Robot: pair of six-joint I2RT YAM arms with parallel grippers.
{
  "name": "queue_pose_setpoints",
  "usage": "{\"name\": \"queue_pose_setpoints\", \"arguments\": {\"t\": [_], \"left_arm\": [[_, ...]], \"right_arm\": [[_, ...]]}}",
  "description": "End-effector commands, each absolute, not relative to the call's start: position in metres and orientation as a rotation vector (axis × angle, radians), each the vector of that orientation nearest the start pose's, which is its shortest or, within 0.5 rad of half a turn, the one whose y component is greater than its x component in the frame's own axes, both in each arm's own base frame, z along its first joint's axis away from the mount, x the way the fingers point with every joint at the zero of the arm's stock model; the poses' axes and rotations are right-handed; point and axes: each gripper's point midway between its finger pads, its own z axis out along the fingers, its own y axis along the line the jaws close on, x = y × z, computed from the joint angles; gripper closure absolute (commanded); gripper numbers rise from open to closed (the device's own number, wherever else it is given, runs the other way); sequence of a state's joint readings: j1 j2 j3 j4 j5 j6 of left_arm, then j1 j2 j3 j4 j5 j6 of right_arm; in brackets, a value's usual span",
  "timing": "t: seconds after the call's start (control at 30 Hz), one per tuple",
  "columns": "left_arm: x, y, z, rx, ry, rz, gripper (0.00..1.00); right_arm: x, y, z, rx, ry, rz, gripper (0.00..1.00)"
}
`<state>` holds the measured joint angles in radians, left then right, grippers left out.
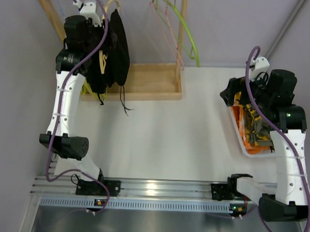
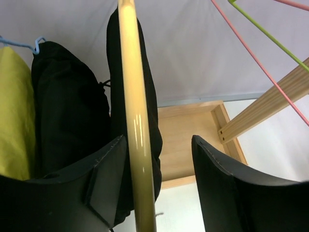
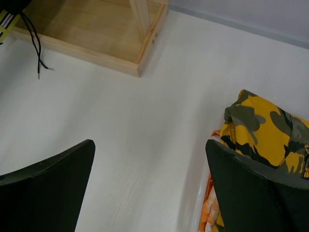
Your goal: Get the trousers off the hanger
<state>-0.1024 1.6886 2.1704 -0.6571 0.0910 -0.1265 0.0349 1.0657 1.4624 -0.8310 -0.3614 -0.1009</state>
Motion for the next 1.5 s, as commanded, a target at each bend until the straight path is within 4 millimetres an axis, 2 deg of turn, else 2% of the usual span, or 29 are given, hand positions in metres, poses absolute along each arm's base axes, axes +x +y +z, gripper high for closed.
{"name": "queue_pose_setpoints", "arguments": {"t": [0.0, 0.13, 0.17, 0.27, 0.33, 0.37, 0.43, 0.53, 0.67, 0.8, 0.9, 1.03, 1.23, 1.4, 1.47], "left_arm": [[0.485, -0.063, 0.485, 0.068, 1.637, -0.148, 0.39], [0.493, -0.068, 0.487, 0.067, 1.63, -0.151, 0.48], [0.494, -0.069, 0.489, 0.072, 1.625, -0.152, 0.54], [0.503, -0.064, 0.487, 0.036, 1.625, -0.108, 0.63], [0.505, -0.063, 0.489, 0.026, 1.619, -0.101, 0.72], [0.504, -0.062, 0.492, 0.021, 1.613, -0.101, 0.75], [0.5, -0.064, 0.501, 0.022, 1.593, -0.113, 0.86], [0.49, -0.068, 0.523, 0.022, 1.537, -0.135, 1.0], [0.473, -0.074, 0.556, 0.011, 1.446, -0.178, 1.0], [0.445, -0.084, 0.596, 0.017, 1.335, -0.173, 1.0], [0.428, -0.096, 0.616, 0.045, 1.274, -0.165, 1.0], [0.41, -0.096, 0.635, 0.018, 1.222, -0.18, 1.0], [0.379, -0.093, 0.653, 0.0, 1.178, -0.224, 1.0], [0.362, -0.092, 0.648, 0.008, 1.19, -0.242, 1.0], [0.354, -0.09, 0.639, 0.008, 1.211, -0.246, 1.0]], "right_arm": [[0.299, 0.068, 0.375, -0.362, 1.879, 0.315, 0.01], [0.298, 0.068, 0.375, -0.369, 1.878, 0.313, 0.01], [0.298, 0.068, 0.376, -0.369, 1.875, 0.31, 0.01], [0.299, 0.068, 0.376, -0.366, 1.875, 0.312, 0.01], [0.299, 0.068, 0.377, -0.365, 1.875, 0.313, 0.01], [0.299, 0.068, 0.379, -0.367, 1.87, 0.311, 0.01], [0.298, 0.068, 0.379, -0.37, 1.868, 0.308, 0.01], [0.299, 0.069, 0.38, -0.374, 1.866, 0.318, 0.0], [0.3, 0.074, 0.385, -0.384, 1.85, 0.348, 0.0], [0.306, 0.08, 0.389, -0.395, 1.844, 0.374, 0.0], [0.308, 0.084, 0.391, -0.403, 1.839, 0.387, 0.01], [0.308, 0.087, 0.397, -0.415, 1.819, 0.399, 0.01], [0.309, 0.092, 0.402, -0.44, 1.792, 0.41, 0.01], [0.312, 0.099, 0.408, -0.459, 1.779, 0.431, 0.01], [0.312, 0.103, 0.41, -0.47, 1.768, 0.44, 0.01]]}}
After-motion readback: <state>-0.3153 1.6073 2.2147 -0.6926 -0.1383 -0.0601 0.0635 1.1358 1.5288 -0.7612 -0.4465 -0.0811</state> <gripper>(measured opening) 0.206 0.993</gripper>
